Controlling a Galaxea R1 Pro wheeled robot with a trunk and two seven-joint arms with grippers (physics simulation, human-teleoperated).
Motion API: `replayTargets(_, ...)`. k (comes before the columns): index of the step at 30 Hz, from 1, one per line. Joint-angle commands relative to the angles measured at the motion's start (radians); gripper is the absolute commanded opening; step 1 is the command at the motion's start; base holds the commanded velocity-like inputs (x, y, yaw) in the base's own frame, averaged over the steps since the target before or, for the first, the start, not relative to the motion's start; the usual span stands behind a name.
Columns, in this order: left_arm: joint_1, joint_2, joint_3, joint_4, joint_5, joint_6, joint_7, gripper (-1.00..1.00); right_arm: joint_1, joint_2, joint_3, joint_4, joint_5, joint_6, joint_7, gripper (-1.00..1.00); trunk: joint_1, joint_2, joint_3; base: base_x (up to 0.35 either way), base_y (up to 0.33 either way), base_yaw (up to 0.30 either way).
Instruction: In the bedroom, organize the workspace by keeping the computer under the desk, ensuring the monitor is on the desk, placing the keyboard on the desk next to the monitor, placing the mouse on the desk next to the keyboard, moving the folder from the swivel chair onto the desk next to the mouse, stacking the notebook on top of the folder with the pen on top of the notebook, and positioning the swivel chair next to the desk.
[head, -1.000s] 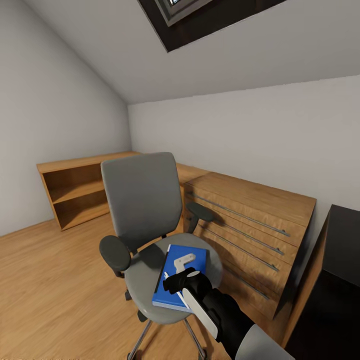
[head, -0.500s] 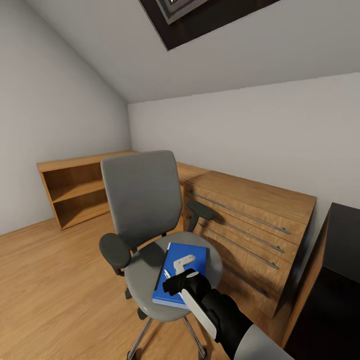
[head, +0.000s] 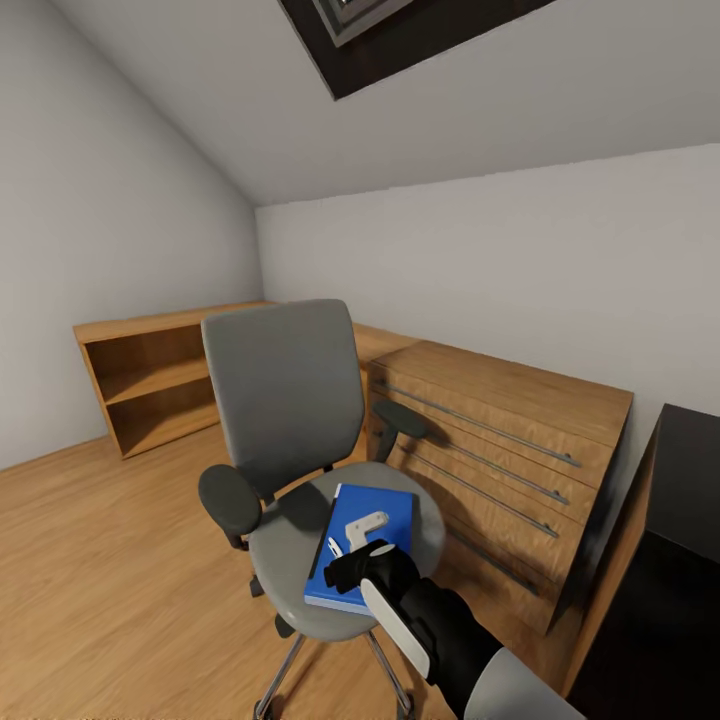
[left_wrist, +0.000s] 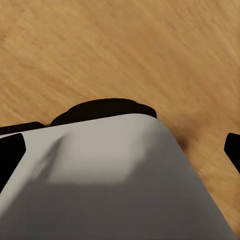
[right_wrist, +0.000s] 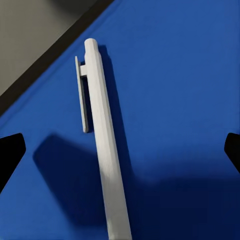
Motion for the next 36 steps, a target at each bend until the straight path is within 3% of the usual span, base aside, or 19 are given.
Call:
replayTargets(1, 0.001, 0.001, -0.003, -0.003, 0.006, 0.000, 0.006, 1.00, -0.001, 0.000, 0.003, 0.000, -0.011, 0.002, -0.010, 1.00, 0.000, 0.000, -0.001, 0.000, 0.000, 0.000)
replayTargets(32, 0.001, 0.001, -0.003, -0.003, 0.006, 0.001, 0.003, 1.00, -0.003, 0.001, 0.003, 0.002, -0.011, 0.002, -0.009, 1.00, 0.008, -0.014, -0.007, 0.000, 0.000, 0.000)
replayTargets(33, 0.001, 0.001, -0.003, -0.003, 0.006, 0.001, 0.003, 1.00, -0.003, 0.001, 0.003, 0.002, -0.011, 0.002, -0.009, -1.00, 0.008, -0.014, -0.007, 0.000, 0.000, 0.000)
replayTargets(36, 0.001, 0.001, -0.003, -0.004, 0.006, 0.001, 0.003, 1.00, -0.004, 0.001, 0.003, 0.002, -0.011, 0.002, -0.009, -1.00, 0.008, -0.014, -0.007, 0.000, 0.000, 0.000)
